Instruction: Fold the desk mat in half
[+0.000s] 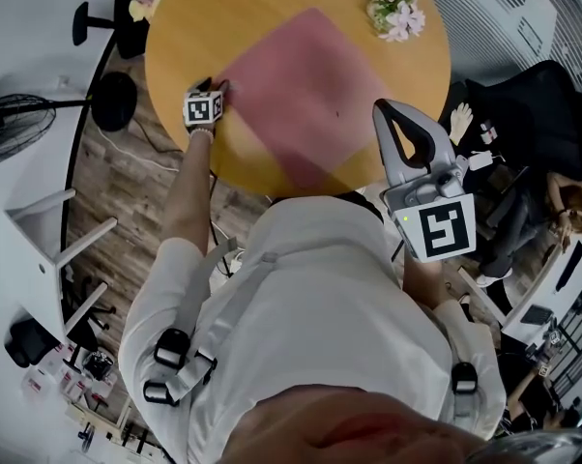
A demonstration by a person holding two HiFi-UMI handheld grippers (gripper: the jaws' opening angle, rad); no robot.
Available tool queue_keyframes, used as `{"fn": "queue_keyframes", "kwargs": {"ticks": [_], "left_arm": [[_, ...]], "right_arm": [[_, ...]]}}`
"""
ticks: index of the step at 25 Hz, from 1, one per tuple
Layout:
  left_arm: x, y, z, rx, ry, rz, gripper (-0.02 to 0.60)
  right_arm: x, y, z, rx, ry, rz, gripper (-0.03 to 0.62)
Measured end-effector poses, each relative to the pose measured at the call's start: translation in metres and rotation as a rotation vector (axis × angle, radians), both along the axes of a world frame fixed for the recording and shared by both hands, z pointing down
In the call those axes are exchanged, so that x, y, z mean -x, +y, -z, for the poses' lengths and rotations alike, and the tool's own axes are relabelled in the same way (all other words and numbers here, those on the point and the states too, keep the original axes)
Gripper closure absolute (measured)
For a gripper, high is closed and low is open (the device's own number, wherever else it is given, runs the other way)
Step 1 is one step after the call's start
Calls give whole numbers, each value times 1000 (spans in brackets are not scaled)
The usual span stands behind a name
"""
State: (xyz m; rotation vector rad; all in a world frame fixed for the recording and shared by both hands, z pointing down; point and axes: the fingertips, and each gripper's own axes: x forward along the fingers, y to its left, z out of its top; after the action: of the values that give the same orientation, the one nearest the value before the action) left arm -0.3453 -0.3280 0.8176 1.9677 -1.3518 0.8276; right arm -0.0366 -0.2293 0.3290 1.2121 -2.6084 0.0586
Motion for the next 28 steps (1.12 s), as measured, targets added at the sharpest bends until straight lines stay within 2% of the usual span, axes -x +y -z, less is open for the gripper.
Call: {"fn": "queue_keyframes", "kwargs": {"ticks": [2, 14, 17, 19, 23, 28], "left_arm": [[-1, 0, -2, 6, 32, 1, 377], [-4, 2, -2, 13, 31, -61, 408], [-6, 3, -3, 14, 31, -69, 417], [-11, 4, -3, 12, 35, -86, 440], [-21, 7, -2, 18, 41, -128, 535], [-25, 9, -3, 26, 13, -168, 538]], "right_arm": [[1, -2, -3, 6, -1, 1, 589], [2, 1, -9, 18, -8, 2, 589], [-5, 3, -15, 27, 32, 2, 589], [-8, 4, -18, 37, 49, -5, 589], [-6, 3, -15, 13, 48, -4, 589], [-6, 7, -12, 4, 18, -3, 589]]}}
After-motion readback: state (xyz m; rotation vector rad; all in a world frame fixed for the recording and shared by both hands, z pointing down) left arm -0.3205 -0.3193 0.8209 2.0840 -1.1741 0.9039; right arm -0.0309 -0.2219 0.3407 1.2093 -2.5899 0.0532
